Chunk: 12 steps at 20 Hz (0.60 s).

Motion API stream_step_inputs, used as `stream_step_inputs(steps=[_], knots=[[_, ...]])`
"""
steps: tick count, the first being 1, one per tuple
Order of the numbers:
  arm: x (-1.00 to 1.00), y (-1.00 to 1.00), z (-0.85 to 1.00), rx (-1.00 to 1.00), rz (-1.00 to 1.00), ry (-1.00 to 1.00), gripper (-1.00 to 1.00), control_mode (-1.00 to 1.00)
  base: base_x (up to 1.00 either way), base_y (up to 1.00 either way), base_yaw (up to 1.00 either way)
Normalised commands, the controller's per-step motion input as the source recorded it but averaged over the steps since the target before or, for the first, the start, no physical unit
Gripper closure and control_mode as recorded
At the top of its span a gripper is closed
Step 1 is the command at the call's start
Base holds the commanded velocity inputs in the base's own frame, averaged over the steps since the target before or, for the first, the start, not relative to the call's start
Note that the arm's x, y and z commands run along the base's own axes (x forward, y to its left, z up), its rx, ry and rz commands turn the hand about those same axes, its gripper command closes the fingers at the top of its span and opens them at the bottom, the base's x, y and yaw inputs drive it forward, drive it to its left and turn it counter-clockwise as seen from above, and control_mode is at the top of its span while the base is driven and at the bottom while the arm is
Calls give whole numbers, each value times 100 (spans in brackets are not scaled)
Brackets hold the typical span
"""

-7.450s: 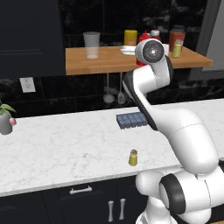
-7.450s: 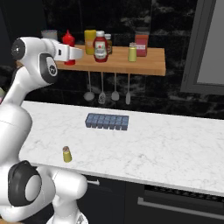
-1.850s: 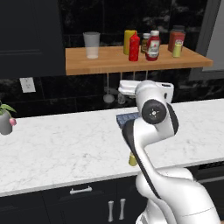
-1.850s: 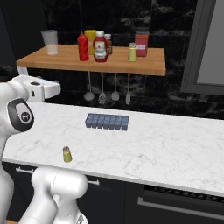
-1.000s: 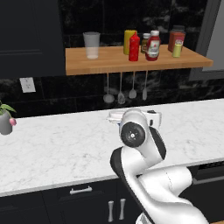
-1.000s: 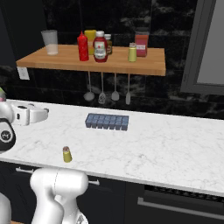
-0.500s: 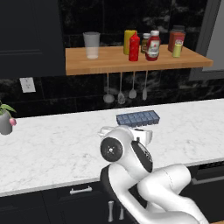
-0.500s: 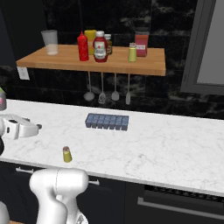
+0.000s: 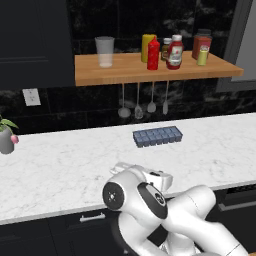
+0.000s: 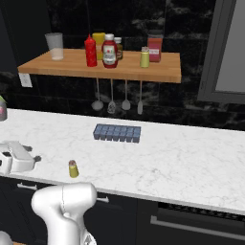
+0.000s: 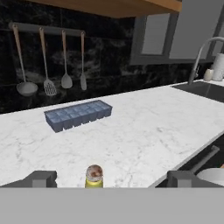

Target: Put the shaker and condiment bottle from the counter next to their counterparts in the cabinet.

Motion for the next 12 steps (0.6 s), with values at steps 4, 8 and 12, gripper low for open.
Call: stream_step_inputs(steps=[4, 8, 12], knots=[[-24, -61, -40, 13, -7, -15, -100, -100, 0, 0, 0], [-23, -25, -34, 10, -1, -2, -100, -100, 0, 0, 0], [1, -2, -35, 1, 0, 0, -100, -100, 0, 0, 0]])
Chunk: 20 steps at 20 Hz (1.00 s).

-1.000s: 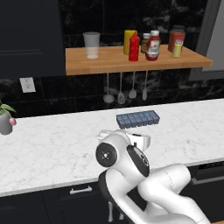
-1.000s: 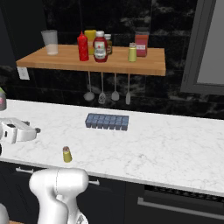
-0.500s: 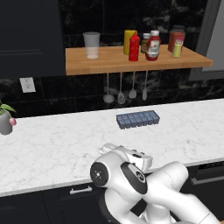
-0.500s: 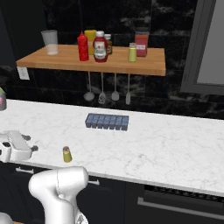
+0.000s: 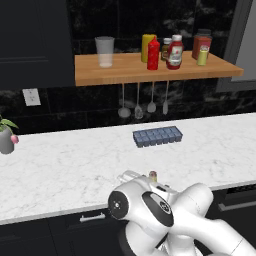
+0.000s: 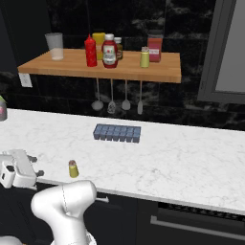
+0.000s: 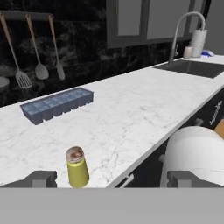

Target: Put the shaker and condiment bottle from the counter next to their counterparts in the cabinet.

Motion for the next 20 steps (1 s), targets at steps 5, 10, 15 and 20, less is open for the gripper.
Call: stream_step_inputs(steps=[5, 10, 15, 20], knots=[[2, -2, -20, 3, 0, 0, -100, -100, 0, 0, 0], [2, 0, -11, 1, 0, 0, -100, -100, 0, 0, 0], [24, -1, -3, 0, 0, 0, -100, -100, 0, 0, 0], [40, 0, -1, 0, 0, 0, -100, -100, 0, 0, 0]])
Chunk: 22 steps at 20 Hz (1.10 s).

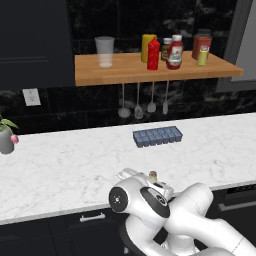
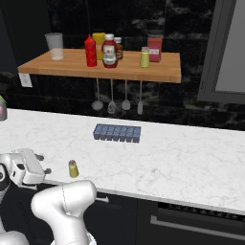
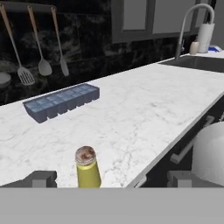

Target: Put the shaker and condiment bottle from the counter next to their counterparts in the cabinet.

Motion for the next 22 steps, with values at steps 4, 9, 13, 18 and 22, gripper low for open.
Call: stream_step_inputs(steps=[4, 9, 13, 18, 22], knots=[[20, 0, -21, 0, 0, 0, -100, -100, 0, 0, 0], [1, 0, -25, 0, 0, 0, -100, -100, 0, 0, 0], [0, 0, -5, 0, 0, 0, -100, -100, 0, 0, 0], [0, 0, -8, 0, 0, 0, -100, -100, 0, 0, 0], [3, 0, -19, 0, 0, 0, -100, -100, 0, 0, 0]])
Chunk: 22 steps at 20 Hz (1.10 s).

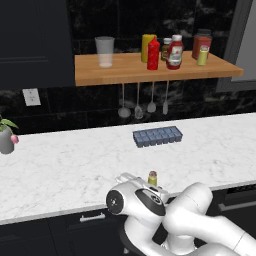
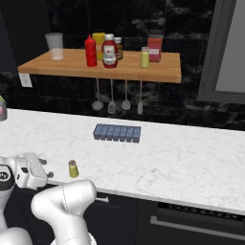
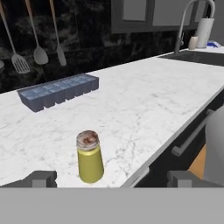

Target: Put the shaker and condiment bottle from the counter next to their counterparts in the cabinet.

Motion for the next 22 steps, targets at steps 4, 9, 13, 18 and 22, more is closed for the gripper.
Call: stream_step_inputs(steps=[4, 9, 13, 18, 22], knots=[[6, 0, -13, 0, 0, 0, -100, -100, 0, 0, 0], [15, 0, -8, 0, 0, 0, -100, -100, 0, 0, 0], [19, 0, -11, 0, 0, 0, -100, -100, 0, 0, 0], [10, 0, -19, 0, 0, 0, -100, -100, 0, 0, 0], [8, 0, -11, 0, 0, 0, -100, -100, 0, 0, 0]])
